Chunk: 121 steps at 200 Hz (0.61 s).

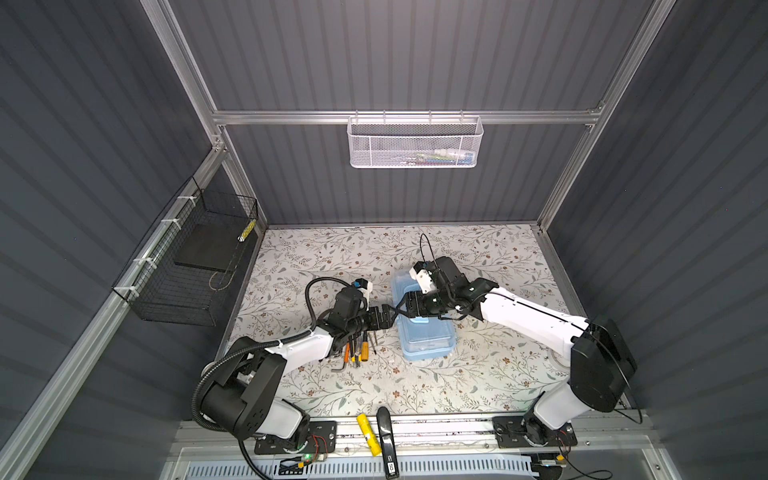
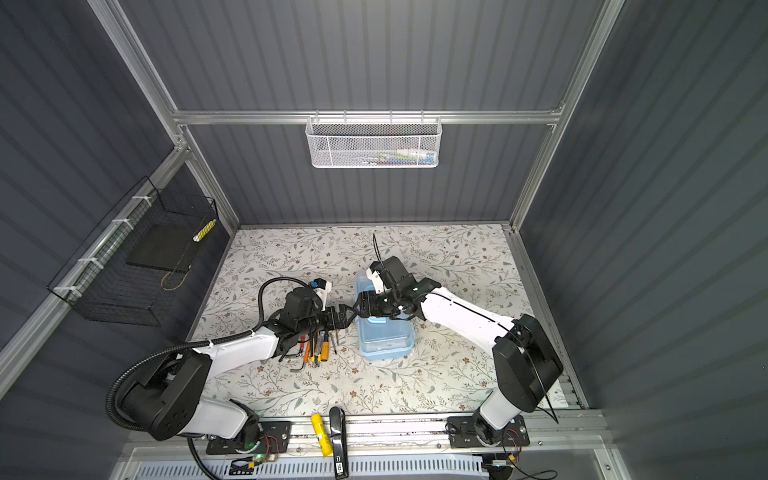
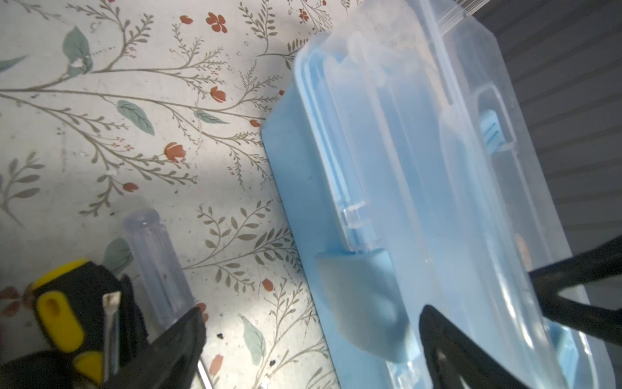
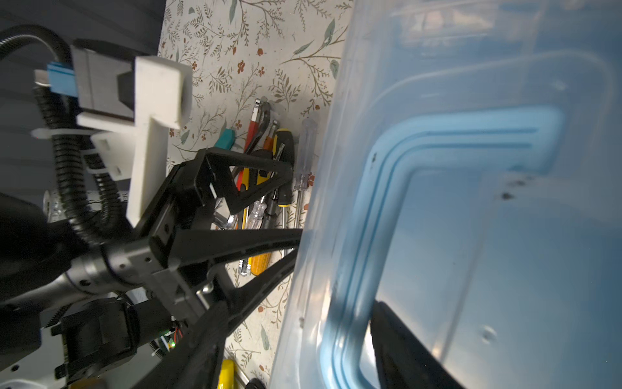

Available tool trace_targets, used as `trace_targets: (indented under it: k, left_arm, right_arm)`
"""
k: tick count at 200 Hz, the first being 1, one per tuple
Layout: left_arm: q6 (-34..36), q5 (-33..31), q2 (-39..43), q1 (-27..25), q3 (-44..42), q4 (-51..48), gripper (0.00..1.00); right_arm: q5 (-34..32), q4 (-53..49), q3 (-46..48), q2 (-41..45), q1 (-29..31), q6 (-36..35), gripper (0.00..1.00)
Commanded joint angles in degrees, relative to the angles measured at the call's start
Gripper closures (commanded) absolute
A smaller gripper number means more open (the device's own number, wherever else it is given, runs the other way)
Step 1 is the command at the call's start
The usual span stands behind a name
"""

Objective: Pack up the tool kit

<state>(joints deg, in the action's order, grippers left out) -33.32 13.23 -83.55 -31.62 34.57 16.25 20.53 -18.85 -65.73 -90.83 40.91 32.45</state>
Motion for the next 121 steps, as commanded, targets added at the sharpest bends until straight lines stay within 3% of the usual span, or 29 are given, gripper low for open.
trace_targets:
  k: [1,36,58,121]
  left_arm:
    - [1.76,0.44,-0.82,-0.79,2.93,-0.6,0.01]
    - [1.53,-0.23,-1.2,-0.99,3.14,-0.52,0.0]
    - [2.24,-0.05,-1.82,-1.06,3.27,-0.35,0.01]
    - [2.95,-1.03,-2.58,-1.26,6.02,-2.51,0.0]
  right_arm:
    - [9.11,3.28,2.82,-0.55,-0.68,0.07,0.31]
    - [17.87,2.71,2.9,-0.84,-3.26,-6.97,0.32]
    - [28.62,11.02,6.33,-1.06,-6.57,-4.86,0.35]
    - [43.92,20.82,8.19,-2.51,-10.2,-2.97,0.37]
